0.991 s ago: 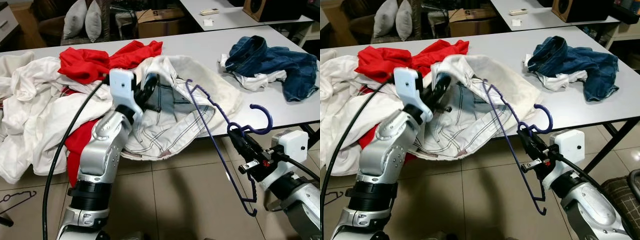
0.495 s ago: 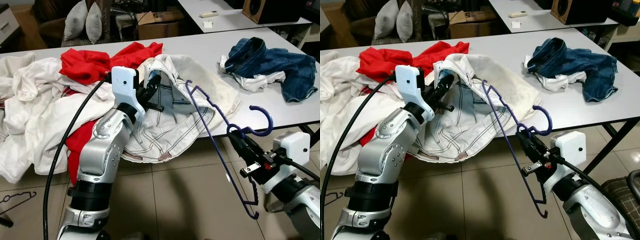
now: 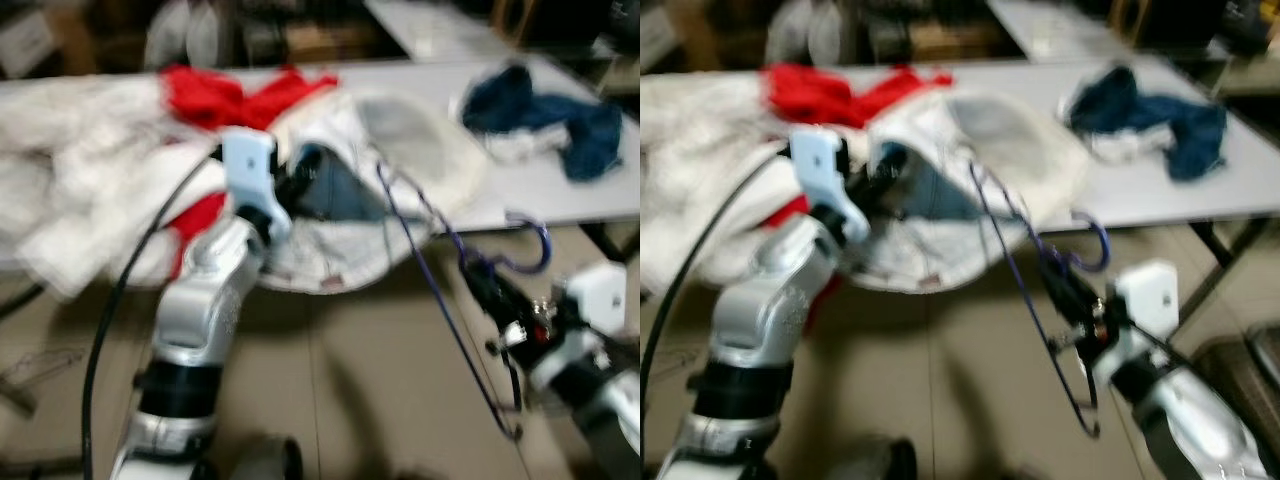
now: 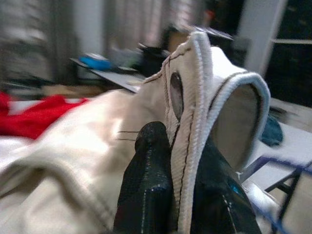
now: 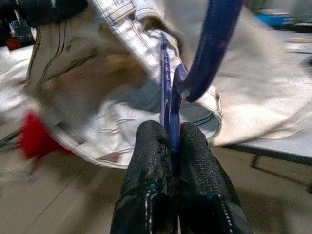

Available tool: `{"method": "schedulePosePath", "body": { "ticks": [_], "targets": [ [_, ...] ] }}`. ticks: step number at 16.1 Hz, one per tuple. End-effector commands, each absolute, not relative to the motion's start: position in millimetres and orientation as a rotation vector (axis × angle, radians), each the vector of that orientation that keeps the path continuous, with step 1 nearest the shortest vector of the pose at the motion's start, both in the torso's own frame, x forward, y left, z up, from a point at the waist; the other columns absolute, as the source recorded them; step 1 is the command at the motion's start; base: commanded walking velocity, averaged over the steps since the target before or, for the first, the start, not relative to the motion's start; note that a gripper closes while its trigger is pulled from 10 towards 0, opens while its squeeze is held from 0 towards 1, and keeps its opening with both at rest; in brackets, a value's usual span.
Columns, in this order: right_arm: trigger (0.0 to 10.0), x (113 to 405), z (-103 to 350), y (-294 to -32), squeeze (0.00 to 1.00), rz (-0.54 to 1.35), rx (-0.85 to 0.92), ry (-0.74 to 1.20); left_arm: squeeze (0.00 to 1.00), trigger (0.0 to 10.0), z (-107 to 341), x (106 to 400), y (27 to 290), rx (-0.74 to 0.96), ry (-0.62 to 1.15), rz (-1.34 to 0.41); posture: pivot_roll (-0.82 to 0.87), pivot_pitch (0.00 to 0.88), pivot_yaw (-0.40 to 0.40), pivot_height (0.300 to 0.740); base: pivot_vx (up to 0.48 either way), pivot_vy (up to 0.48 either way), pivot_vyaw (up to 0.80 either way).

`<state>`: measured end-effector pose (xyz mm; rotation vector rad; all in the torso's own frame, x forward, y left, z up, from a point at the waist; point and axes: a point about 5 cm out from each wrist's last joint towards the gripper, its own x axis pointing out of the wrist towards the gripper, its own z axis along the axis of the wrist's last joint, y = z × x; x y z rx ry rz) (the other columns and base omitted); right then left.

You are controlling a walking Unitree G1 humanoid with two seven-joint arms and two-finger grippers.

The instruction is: Hang hanger

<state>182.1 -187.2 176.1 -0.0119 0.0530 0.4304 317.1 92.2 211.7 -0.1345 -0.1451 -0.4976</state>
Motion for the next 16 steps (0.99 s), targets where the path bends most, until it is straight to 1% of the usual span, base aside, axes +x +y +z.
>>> {"method": "schedulePosePath", "body": {
  "ticks": [1,6,7,9,10,12,14,16],
  "targets": [
    [10.0,183,177,-186,0.00,0.447,0.001,0.048,0.00,10.0,214,315,96,-0.124,-0.157,-0.487,-0.05,0.000,0.069,0.740,-0.322,0.000,0.00],
    [10.0,179,174,-186,0.00,0.449,0.004,0.065,0.00,10.0,205,310,91,-0.109,-0.117,-0.532,-0.06,0.000,0.070,0.740,-0.298,0.000,0.00],
    [10.0,177,173,-186,0.00,0.451,0.001,0.079,0.00,10.0,194,305,86,-0.086,-0.058,-0.581,-0.06,0.000,0.070,0.740,0.000,0.000,0.00],
    [10.0,175,170,-186,0.00,0.461,-0.009,0.101,0.00,10.0,178,300,84,-0.056,0.010,-0.616,-0.06,0.000,0.069,0.740,0.000,0.000,0.00],
    [10.0,173,167,-185,0.00,0.469,-0.020,0.124,0.00,10.0,164,296,87,-0.044,0.048,-0.609,-0.06,0.000,0.064,0.740,0.000,0.000,0.00],
    [10.0,173,162,-186,0.00,0.462,-0.033,0.154,0.00,10.0,144,293,97,-0.049,0.120,-0.548,-0.06,0.000,0.050,0.740,0.000,0.000,0.00],
    [10.0,179,150,-184,0.00,0.452,-0.053,0.218,0.00,10.0,119,292,119,-0.004,0.194,-0.404,-0.04,0.000,0.025,0.740,0.000,0.000,0.00],
    [10.0,178,148,-182,0.00,0.471,-0.060,0.231,0.00,10.0,115,291,122,0.014,0.221,-0.383,-0.03,0.000,0.013,0.740,0.000,0.000,0.00]
  ]
}}
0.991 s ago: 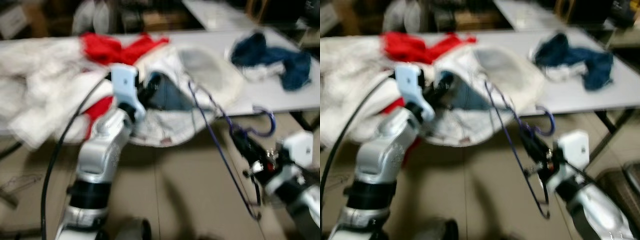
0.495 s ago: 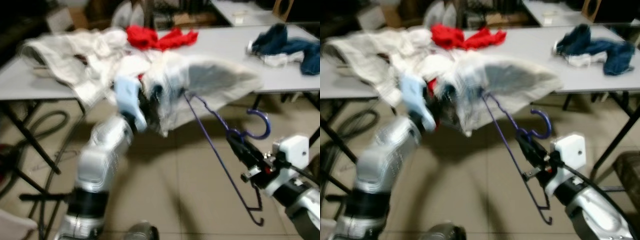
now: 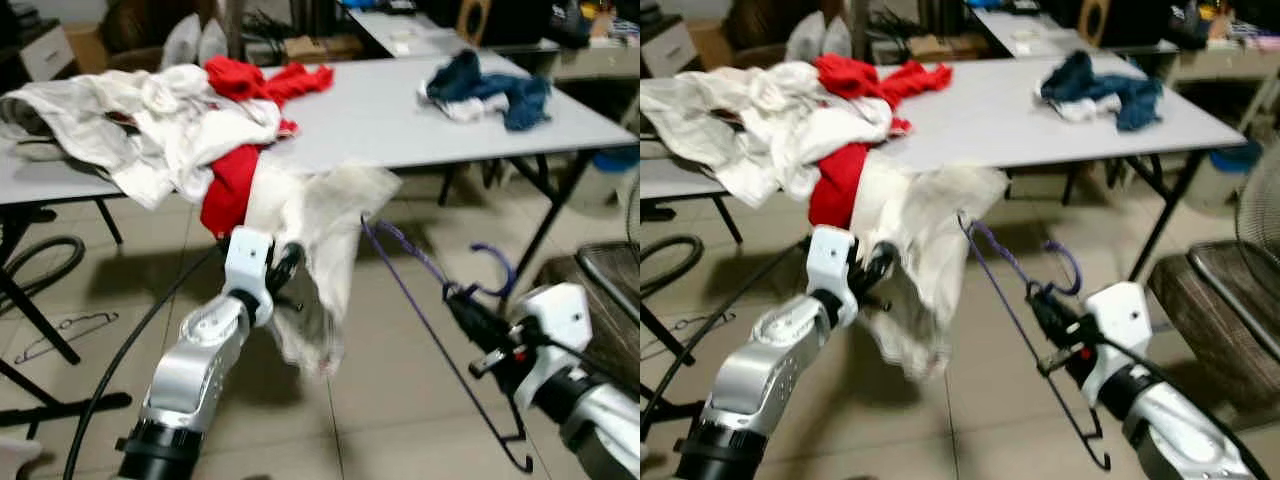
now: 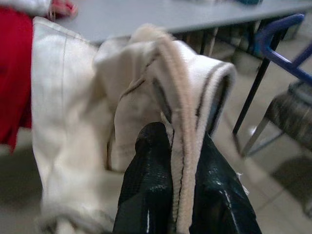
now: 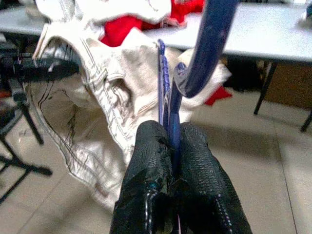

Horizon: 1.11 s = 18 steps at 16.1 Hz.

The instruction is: Hang hanger

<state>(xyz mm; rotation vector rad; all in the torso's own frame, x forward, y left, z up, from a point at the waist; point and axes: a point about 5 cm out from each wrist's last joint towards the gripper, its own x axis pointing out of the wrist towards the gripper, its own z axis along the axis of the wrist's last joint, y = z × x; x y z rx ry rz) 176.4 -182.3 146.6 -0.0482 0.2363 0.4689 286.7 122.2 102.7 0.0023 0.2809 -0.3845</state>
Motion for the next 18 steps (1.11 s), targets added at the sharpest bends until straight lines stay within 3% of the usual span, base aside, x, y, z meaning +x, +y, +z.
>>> {"method": "schedulePosePath", "body": {
  "ticks": [1,6,8,13,18],
  "targets": [
    [10.0,177,145,-181,0.00,0.492,-0.067,0.253,0.00,10.0,104,289,131,0.050,0.303,-0.332,-0.02,0.000,0.006,0.740,0.000,0.000,0.00],
    [10.0,175,126,-182,0.00,0.577,-0.022,0.341,0.00,10.0,97,315,124,0.045,0.344,-0.269,-0.02,0.000,0.018,0.740,0.000,0.000,0.00],
    [10.0,181,116,-177,0.00,0.654,-0.017,0.367,0.00,10.0,94,331,118,0.124,0.370,-0.266,-0.02,0.000,0.021,0.740,0.000,0.000,0.00],
    [10.0,186,116,-173,0.00,0.741,0.014,0.374,0.00,10.0,114,355,108,0.176,0.304,-0.282,-0.02,0.000,0.034,0.740,0.000,0.000,0.00],
    [10.0,219,100,-186,0.00,0.596,0.018,0.401,0.00,10.0,140,363,98,0.205,0.220,-0.399,-0.04,0.000,0.061,0.740,0.000,0.000,0.00]
  ]
}}
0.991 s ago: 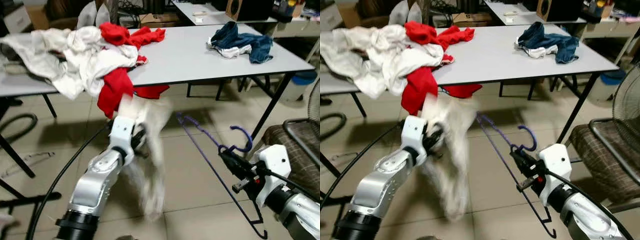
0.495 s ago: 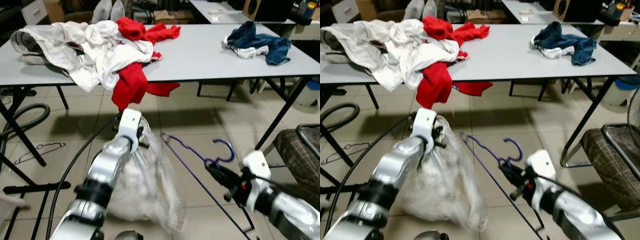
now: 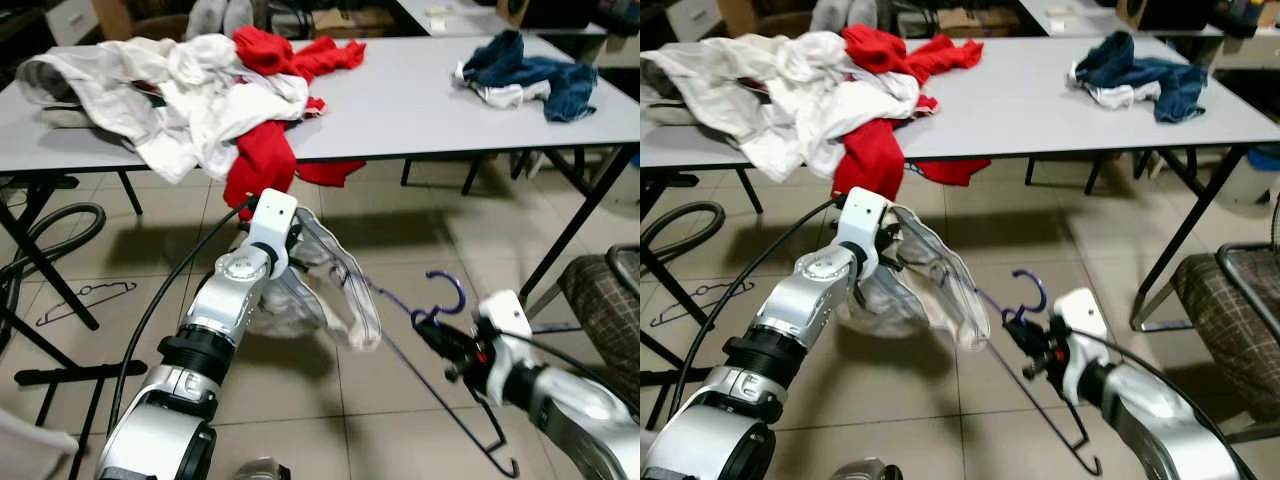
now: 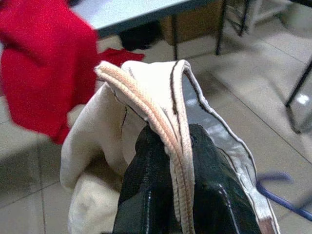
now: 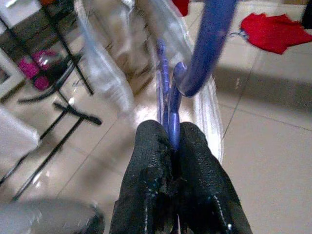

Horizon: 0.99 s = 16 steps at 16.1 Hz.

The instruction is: Hang hanger

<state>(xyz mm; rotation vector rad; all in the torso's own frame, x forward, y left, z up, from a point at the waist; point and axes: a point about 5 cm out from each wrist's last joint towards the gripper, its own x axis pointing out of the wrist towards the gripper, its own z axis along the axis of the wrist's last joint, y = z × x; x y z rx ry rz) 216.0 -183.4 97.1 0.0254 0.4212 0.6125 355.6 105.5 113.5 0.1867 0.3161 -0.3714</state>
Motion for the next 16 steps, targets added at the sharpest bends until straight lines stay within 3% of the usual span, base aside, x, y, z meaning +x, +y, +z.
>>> {"method": "schedulePosePath", "body": {
  "ticks": [1,6,9,13,15,16],
  "targets": [
    [10.0,226,103,-185,0.00,0.599,0.028,0.380,0.00,10.0,147,365,96,0.214,0.203,-0.427,-0.04,0.000,0.064,0.740,0.000,0.000,0.00],
    [10.0,243,90,-185,0.00,0.622,0.217,0.393,0.00,10.0,185,371,76,0.144,0.122,-0.524,-0.04,0.000,0.072,0.740,0.000,0.000,0.00],
    [10.0,248,78,-185,0.00,0.596,0.218,0.425,0.00,10.0,203,370,73,0.103,0.098,-0.570,-0.03,0.000,0.070,0.740,0.000,0.000,0.00],
    [10.0,260,93,-182,0.00,0.558,0.243,0.333,0.00,10.0,211,367,73,0.131,0.111,-0.617,-0.02,0.000,0.067,0.740,0.000,0.000,0.00],
    [10.0,267,100,-185,0.00,0.488,0.244,0.276,0.00,10.0,204,365,75,0.171,0.130,-0.613,-0.02,0.000,0.065,0.740,0.000,0.000,0.00],
    [10.0,276,98,-194,0.00,0.356,0.288,0.296,0.00,10.0,202,364,76,0.176,0.136,-0.611,-0.03,0.000,0.064,0.740,0.000,0.000,0.00]
  ]
}}
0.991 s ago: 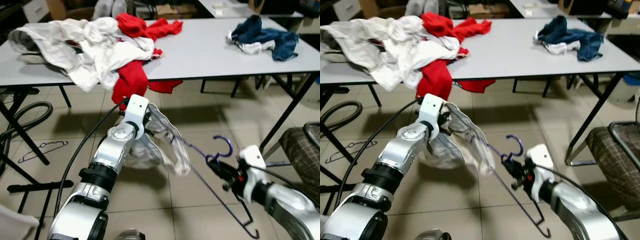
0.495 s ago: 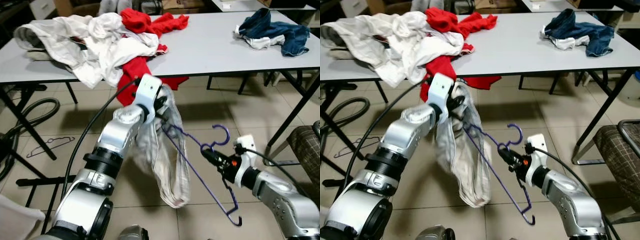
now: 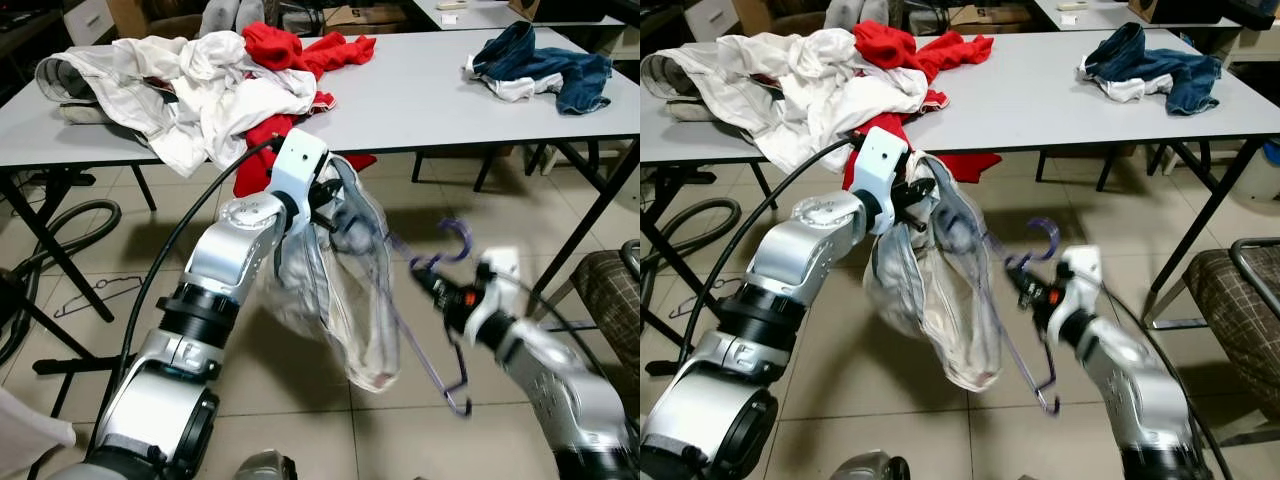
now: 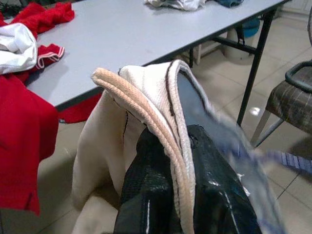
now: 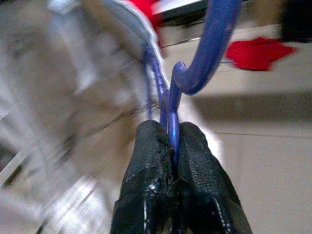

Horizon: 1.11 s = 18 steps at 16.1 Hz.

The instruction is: Hang hanger

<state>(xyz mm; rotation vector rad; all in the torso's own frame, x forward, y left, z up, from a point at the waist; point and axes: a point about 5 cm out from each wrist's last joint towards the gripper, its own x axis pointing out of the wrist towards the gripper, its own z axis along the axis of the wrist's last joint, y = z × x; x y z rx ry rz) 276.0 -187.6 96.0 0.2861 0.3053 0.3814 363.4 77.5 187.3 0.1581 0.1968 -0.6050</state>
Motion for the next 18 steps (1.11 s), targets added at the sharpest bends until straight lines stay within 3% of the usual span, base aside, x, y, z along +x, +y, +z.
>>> {"method": "schedulePosePath", "body": {
  "ticks": [1,5,9,13,18],
  "targets": [
    [10.0,278,96,-197,0.00,0.311,0.301,0.311,0.00,10.0,203,363,76,0.172,0.136,-0.614,-0.02,0.000,0.063,0.740,0.000,0.000,0.00],
    [10.0,308,97,-201,0.00,0.151,0.553,0.261,0.00,10.0,209,349,57,0.017,0.197,-0.792,-0.02,0.000,0.061,0.740,0.000,0.000,0.00],
    [10.0,328,116,-208,0.00,0.082,0.683,0.141,0.00,10.0,210,338,53,-0.054,0.279,-0.934,0.00,0.000,0.052,0.740,0.000,0.000,0.00],
    [10.0,345,136,-209,0.00,0.091,0.724,0.085,0.00,10.0,203,333,60,0.079,0.326,-1.030,0.00,0.000,0.048,0.740,0.000,0.000,0.00],
    [10.0,353,137,-213,0.00,0.047,0.654,0.068,0.00,10.0,232,326,45,-0.103,0.278,-1.160,0.01,0.000,0.039,0.740,0.000,0.000,0.00]
  ]
}}
